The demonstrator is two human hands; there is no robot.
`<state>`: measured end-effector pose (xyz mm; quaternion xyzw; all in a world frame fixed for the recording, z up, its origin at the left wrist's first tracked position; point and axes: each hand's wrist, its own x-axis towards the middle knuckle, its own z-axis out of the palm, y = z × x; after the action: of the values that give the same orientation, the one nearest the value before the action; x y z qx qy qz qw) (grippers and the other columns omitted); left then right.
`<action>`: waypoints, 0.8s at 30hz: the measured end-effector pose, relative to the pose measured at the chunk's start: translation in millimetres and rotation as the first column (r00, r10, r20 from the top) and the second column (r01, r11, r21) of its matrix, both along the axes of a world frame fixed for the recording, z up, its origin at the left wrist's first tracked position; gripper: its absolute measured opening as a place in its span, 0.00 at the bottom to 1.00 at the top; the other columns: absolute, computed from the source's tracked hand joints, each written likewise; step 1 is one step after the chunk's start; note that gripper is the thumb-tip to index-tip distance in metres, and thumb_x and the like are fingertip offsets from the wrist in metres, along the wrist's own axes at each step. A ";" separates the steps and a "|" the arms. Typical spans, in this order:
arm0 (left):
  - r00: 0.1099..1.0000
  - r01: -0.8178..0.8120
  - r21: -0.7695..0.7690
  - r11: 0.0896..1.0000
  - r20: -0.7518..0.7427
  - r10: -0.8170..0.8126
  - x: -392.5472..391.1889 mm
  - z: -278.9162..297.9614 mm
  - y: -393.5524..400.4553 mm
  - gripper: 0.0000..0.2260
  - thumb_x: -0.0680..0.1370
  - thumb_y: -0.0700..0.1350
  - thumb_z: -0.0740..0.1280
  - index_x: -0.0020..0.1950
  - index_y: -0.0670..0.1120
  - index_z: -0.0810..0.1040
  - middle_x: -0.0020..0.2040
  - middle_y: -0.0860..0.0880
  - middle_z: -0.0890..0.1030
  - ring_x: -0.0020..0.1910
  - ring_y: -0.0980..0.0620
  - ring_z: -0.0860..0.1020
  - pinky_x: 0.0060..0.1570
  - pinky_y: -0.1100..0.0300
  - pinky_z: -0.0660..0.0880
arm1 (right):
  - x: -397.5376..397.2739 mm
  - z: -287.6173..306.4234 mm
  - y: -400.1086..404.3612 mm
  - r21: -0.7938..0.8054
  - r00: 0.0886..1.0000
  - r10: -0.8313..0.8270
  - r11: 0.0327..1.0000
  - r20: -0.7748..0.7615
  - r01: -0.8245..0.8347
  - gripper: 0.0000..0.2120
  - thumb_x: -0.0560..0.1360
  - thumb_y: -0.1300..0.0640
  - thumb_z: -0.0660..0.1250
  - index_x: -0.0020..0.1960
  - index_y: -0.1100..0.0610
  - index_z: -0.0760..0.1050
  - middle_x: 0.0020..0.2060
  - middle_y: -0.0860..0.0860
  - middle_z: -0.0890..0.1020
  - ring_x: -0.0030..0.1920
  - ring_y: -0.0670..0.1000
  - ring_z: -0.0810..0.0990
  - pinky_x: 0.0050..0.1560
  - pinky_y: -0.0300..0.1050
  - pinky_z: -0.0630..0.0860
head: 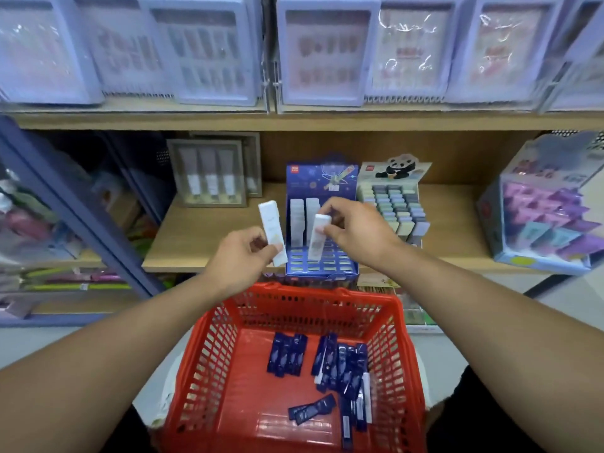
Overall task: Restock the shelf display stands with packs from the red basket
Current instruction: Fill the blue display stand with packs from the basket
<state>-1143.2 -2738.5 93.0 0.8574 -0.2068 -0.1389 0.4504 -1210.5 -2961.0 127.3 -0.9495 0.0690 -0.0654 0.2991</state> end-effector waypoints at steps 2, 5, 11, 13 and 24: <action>0.996 -0.084 -0.082 0.993 -0.019 0.083 8.9 2.7 -6.7 0.07 0.77 0.39 0.73 0.51 0.42 0.77 0.42 0.44 0.83 0.37 0.50 0.80 0.38 0.64 0.78 | 11.3 -10.3 3.6 -0.026 1.000 -0.020 0.999 -0.001 0.019 0.09 0.79 0.51 0.69 0.58 0.47 0.75 0.42 0.44 0.80 0.43 0.47 0.79 0.45 0.47 0.78; 0.982 -0.165 -0.183 0.969 -0.122 0.144 25.5 2.7 -20.0 0.17 0.76 0.32 0.71 0.60 0.43 0.71 0.46 0.40 0.80 0.37 0.49 0.78 0.31 0.69 0.73 | 24.1 -21.4 7.8 -0.071 0.999 -0.017 0.997 0.043 0.020 0.09 0.79 0.50 0.69 0.58 0.47 0.74 0.41 0.44 0.81 0.41 0.48 0.81 0.44 0.49 0.80; 0.988 -0.109 -0.169 0.980 -0.123 0.089 40.1 -14.7 -13.4 0.44 0.75 0.30 0.72 0.81 0.58 0.54 0.47 0.45 0.77 0.37 0.47 0.80 0.42 0.49 0.82 | 34.7 -31.7 9.0 -0.126 0.996 0.001 0.992 0.093 0.011 0.10 0.79 0.48 0.68 0.58 0.47 0.72 0.42 0.44 0.84 0.40 0.50 0.82 0.44 0.51 0.80; 0.991 -0.102 -0.122 0.987 -0.099 0.090 40.8 -18.5 -7.7 0.39 0.75 0.31 0.71 0.79 0.58 0.61 0.49 0.45 0.78 0.37 0.50 0.81 0.41 0.54 0.83 | 35.4 -35.3 9.1 -0.138 0.996 0.025 0.990 0.090 -0.012 0.11 0.80 0.48 0.68 0.60 0.46 0.71 0.43 0.44 0.84 0.41 0.49 0.82 0.44 0.51 0.80; 0.989 -0.052 -0.139 0.989 -0.146 0.031 38.2 -40.6 -6.9 0.26 0.79 0.39 0.70 0.67 0.65 0.69 0.48 0.44 0.81 0.43 0.43 0.85 0.43 0.42 0.83 | 30.4 -49.8 13.7 -0.165 0.980 0.084 0.985 0.179 -0.055 0.08 0.80 0.49 0.68 0.58 0.47 0.75 0.42 0.44 0.85 0.41 0.49 0.83 0.43 0.52 0.81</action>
<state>-1105.0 -2745.4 52.4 0.8149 -0.1654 -0.1755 0.5270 -1180.1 -2947.3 77.5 -0.9619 0.0021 -0.1481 0.2296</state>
